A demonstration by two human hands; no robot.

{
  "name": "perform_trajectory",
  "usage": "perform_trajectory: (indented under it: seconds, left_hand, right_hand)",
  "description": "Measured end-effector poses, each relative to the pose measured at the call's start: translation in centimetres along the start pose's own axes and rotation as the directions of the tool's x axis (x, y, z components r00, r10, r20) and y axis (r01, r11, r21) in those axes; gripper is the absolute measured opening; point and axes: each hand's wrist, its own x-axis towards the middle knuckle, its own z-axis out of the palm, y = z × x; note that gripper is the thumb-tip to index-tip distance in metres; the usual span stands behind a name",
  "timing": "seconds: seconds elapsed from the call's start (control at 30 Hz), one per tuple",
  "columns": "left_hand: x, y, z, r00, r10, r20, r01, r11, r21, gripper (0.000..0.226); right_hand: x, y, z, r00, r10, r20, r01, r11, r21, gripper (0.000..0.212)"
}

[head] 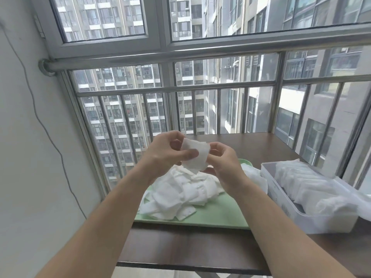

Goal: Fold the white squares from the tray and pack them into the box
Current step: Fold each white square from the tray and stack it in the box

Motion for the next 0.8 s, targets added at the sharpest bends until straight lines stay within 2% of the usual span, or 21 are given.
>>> perform_trajectory:
  seconds: [0.17,0.3,0.5,0.67,0.8]
  left_hand:
    - [-1.2,0.6,1.7,0.976,-0.068,-0.206,0.006,0.957,-0.291,0.021]
    - [-2.0,2.1,3.4,0.95,-0.102,-0.295,-0.046,0.888,-0.458,0.021]
    - [-3.6,3.3,6.5,0.962,-0.159,-0.224,-0.001,0.813,-0.583,0.019]
    - [-4.0,3.8,8.9,0.952,-0.174,-0.252,-0.022,0.781,-0.624,0.04]
    - [-3.7,4.7,11.4,0.971,-0.16,-0.18,-0.001,0.743,-0.669,0.048]
  right_hand:
    - [-0.7,-1.8,1.0,0.999,-0.031,0.031,0.026,0.989,0.146,0.037]
    - [-2.1,-2.8,1.6,0.998,-0.059,0.012,0.053,0.956,0.287,0.027]
    - [-5.3,-3.7,0.1,0.996,-0.085,-0.026,0.088,0.904,0.419,0.024]
    - [-7.5,-4.8,-2.0,0.994,-0.1,-0.051,0.111,0.907,0.406,0.024]
    - [-8.5,-6.3,-4.6,0.992,-0.124,-0.036,0.128,0.914,0.384,0.026]
